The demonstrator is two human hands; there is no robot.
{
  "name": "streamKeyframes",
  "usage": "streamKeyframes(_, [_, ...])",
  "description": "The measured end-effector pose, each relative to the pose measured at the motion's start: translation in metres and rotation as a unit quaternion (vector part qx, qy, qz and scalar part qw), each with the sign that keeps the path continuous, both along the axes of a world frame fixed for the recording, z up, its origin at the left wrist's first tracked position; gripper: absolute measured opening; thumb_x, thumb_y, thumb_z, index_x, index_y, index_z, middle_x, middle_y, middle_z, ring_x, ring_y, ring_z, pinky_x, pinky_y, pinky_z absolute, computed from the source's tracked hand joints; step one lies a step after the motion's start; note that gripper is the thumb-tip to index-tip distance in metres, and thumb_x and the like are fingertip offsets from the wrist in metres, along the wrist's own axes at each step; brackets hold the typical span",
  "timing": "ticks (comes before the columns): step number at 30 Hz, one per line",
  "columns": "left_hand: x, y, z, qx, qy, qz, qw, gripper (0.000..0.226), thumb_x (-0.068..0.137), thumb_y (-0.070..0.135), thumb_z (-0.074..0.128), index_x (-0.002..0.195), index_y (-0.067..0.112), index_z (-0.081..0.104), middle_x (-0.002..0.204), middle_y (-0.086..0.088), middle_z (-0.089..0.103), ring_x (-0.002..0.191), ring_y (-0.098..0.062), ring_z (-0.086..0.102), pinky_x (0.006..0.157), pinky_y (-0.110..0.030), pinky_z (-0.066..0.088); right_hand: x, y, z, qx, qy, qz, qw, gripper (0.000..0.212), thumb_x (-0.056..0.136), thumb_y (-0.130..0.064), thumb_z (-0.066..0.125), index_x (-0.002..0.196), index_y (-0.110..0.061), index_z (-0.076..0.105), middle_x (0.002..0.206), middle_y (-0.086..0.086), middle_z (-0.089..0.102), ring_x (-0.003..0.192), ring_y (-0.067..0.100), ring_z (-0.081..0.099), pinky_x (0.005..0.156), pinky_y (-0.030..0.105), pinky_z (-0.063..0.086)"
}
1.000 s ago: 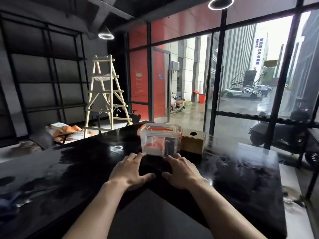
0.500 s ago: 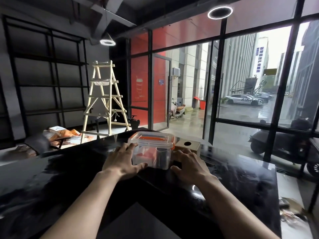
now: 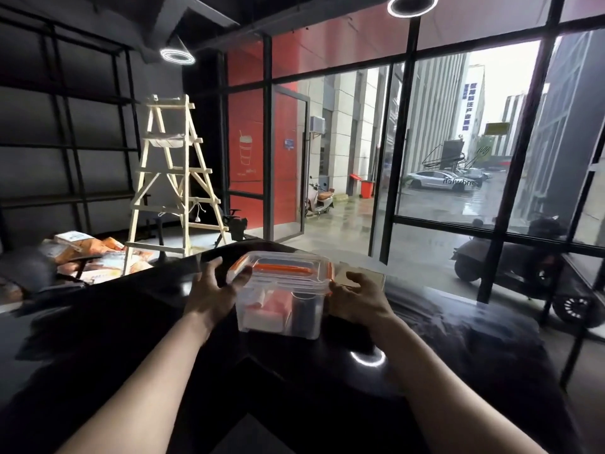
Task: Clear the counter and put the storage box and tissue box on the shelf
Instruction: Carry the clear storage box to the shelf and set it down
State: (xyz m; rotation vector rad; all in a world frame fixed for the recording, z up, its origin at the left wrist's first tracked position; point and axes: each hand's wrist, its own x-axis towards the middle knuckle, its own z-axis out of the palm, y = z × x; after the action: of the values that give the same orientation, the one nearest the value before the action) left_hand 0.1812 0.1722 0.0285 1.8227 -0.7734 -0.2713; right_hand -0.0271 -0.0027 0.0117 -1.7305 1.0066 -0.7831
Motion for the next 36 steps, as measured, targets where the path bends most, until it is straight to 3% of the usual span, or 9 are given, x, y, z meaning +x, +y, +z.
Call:
streamKeyframes(3, [0.020, -0.010, -0.001, -0.069, 0.105, -0.017, 0.992, 0.105, 0.070, 0.078, 0.062, 0.154, 0.025, 0.029, 0.159, -0.016, 0.035, 0.140, -0.035, 0.039, 0.110, -0.047, 0.032, 0.024, -0.006, 0.003, 0.072, -0.095, -0.021, 0.993, 0.066, 0.079, -0.054, 0.079, 0.134, -0.023, 0.059, 0.124, 0.009, 0.071, 0.102, 0.030, 0.073, 0.083, 0.050, 0.065])
streamKeyframes(8, [0.048, -0.029, -0.010, -0.098, 0.214, -0.055, 0.970, 0.076, 0.093, 0.054, 0.055, 0.156, 0.020, 0.027, 0.154, -0.015, 0.043, 0.138, -0.034, 0.043, 0.115, -0.050, 0.032, 0.047, -0.010, -0.003, 0.129, -0.138, -0.026, 0.982, 0.048, 0.091, -0.032, 0.074, 0.134, -0.016, 0.063, 0.117, 0.014, 0.075, 0.103, 0.035, 0.073, 0.087, 0.055, 0.062])
streamKeyframes(13, [0.053, -0.044, -0.017, -0.115, 0.230, -0.058, 0.965, 0.039, 0.096, 0.019, 0.054, 0.134, 0.010, 0.056, 0.116, -0.008, 0.065, 0.104, -0.024, 0.059, 0.097, -0.039, 0.044, 0.045, -0.003, -0.001, 0.122, -0.159, -0.050, 0.978, 0.024, 0.094, -0.008, 0.069, 0.118, -0.005, 0.068, 0.103, 0.019, 0.077, 0.088, 0.036, 0.076, 0.079, 0.050, 0.064])
streamKeyframes(16, [0.051, -0.044, -0.016, -0.145, 0.228, -0.024, 0.963, 0.032, 0.092, 0.018, 0.056, 0.121, 0.010, 0.067, 0.120, -0.010, 0.067, 0.108, -0.025, 0.060, 0.102, -0.039, 0.047, 0.035, 0.013, 0.007, 0.107, -0.167, -0.053, 0.979, 0.019, 0.092, -0.011, 0.073, 0.110, -0.006, 0.074, 0.104, 0.022, 0.078, 0.099, 0.045, 0.074, 0.083, 0.056, 0.063])
streamKeyframes(20, [0.026, -0.037, 0.008, -0.198, 0.206, -0.048, 0.957, 0.012, 0.096, 0.017, 0.053, 0.102, 0.017, 0.063, 0.086, 0.007, 0.057, 0.078, -0.007, 0.051, 0.060, -0.014, 0.039, 0.013, 0.031, 0.024, 0.082, -0.186, -0.079, 0.976, 0.006, 0.092, -0.011, 0.072, 0.094, -0.016, 0.075, 0.099, 0.020, 0.079, 0.092, 0.040, 0.076, 0.078, 0.050, 0.065])
streamKeyframes(24, [-0.014, -0.035, 0.033, -0.229, 0.174, -0.077, 0.955, 0.015, 0.095, 0.020, 0.054, 0.084, 0.022, 0.063, 0.090, 0.005, 0.060, 0.079, -0.007, 0.049, 0.063, -0.019, 0.033, -0.032, 0.045, 0.040, 0.060, -0.208, -0.108, 0.970, 0.020, 0.093, -0.014, 0.070, 0.112, -0.009, 0.071, 0.094, 0.017, 0.076, 0.078, 0.031, 0.071, 0.062, 0.037, 0.063])
streamKeyframes(27, [-0.054, -0.042, 0.046, -0.231, 0.174, -0.113, 0.951, 0.017, 0.093, 0.023, 0.057, 0.102, 0.015, 0.069, 0.107, -0.004, 0.062, 0.087, -0.015, 0.053, 0.063, -0.021, 0.033, -0.083, 0.056, 0.050, 0.038, -0.233, -0.126, 0.964, 0.032, 0.093, -0.018, 0.071, 0.122, -0.004, 0.067, 0.086, 0.011, 0.076, 0.072, 0.026, 0.075, 0.055, 0.030, 0.061])
streamKeyframes(31, [-0.132, -0.050, 0.059, -0.201, 0.191, -0.184, 0.943, 0.013, 0.090, 0.028, 0.061, 0.090, 0.020, 0.072, 0.083, -0.005, 0.064, 0.079, -0.023, 0.059, 0.072, -0.032, 0.048, -0.171, 0.076, 0.064, 0.017, -0.248, -0.194, 0.949, 0.028, 0.093, -0.016, 0.070, 0.119, -0.009, 0.065, 0.085, 0.011, 0.074, 0.059, 0.018, 0.073, 0.047, 0.027, 0.059])
streamKeyframes(36, [-0.255, -0.059, 0.061, -0.179, 0.205, -0.288, 0.918, 0.019, 0.069, 0.037, 0.068, 0.081, 0.023, 0.073, 0.089, -0.013, 0.070, 0.090, -0.038, 0.069, 0.089, -0.049, 0.054, -0.302, 0.114, 0.068, -0.015, -0.240, -0.302, 0.923, 0.023, 0.092, -0.018, 0.070, 0.113, -0.008, 0.069, 0.084, 0.009, 0.071, 0.062, 0.020, 0.069, 0.053, 0.033, 0.063])
